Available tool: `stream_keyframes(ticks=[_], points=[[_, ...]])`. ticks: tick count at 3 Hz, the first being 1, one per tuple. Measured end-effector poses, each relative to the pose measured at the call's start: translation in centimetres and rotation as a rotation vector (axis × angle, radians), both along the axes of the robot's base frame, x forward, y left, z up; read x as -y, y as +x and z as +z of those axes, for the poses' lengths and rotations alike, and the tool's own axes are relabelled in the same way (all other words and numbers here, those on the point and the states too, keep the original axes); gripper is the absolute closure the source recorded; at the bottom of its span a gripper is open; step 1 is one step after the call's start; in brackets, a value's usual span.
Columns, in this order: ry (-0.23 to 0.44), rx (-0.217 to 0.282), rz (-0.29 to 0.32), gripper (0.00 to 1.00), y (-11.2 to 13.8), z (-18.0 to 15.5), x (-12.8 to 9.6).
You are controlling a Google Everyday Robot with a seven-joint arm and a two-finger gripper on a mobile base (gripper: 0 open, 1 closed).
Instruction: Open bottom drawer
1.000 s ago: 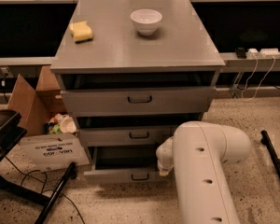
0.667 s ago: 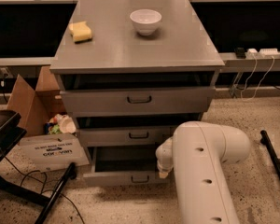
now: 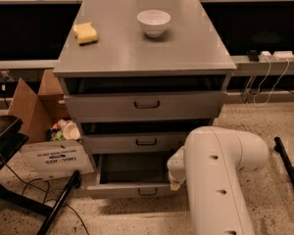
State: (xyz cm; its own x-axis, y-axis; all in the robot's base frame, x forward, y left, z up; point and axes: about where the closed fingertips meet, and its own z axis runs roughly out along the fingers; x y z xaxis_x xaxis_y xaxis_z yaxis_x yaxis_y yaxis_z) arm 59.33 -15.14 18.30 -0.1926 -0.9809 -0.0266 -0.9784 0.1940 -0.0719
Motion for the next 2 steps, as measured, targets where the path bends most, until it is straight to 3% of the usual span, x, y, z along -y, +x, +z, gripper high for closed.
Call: stream_keyframes(ticks=[2], points=[[-0.033,-0.008,-0.017,1.0,-0.67,0.47,1.25]])
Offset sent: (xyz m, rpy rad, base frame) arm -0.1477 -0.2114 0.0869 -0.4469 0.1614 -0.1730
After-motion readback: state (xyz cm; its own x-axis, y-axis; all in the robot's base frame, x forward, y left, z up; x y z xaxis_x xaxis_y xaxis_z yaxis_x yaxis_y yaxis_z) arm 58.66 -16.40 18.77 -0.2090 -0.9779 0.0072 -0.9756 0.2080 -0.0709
